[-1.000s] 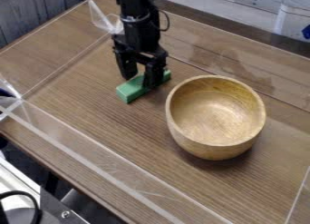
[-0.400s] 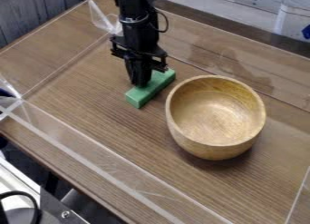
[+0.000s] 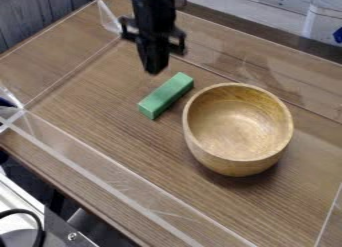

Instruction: Put the green block in the brown bowl

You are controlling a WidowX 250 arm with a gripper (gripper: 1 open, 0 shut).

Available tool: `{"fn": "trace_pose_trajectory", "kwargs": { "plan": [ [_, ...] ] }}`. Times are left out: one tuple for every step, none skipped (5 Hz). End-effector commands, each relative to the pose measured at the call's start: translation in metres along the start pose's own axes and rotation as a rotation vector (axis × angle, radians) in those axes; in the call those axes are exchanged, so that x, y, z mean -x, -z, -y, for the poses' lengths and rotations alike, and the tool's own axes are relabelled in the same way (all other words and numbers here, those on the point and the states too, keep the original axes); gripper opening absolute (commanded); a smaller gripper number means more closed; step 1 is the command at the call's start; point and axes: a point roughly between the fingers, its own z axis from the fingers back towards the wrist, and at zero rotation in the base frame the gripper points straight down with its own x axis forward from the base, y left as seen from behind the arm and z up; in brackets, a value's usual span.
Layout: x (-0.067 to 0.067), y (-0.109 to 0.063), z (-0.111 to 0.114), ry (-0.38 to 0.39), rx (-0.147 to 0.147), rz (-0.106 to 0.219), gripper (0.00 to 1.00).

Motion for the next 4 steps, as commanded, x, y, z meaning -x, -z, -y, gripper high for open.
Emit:
{"fn": "trace_pose_trajectory", "kwargs": {
  "plan": [
    [-0.011,-0.047,0.012,0.026,-0.023,0.096,0.0],
    [-0.007,-0.031,0.01,0.032,-0.015,0.092,0.0],
    [-0.003,-0.015,0.008,0.034,-0.01,0.063,1.0],
    [0.0,0.003,0.005,0.036,-0.002,0.044,1.0]
  ]
}}
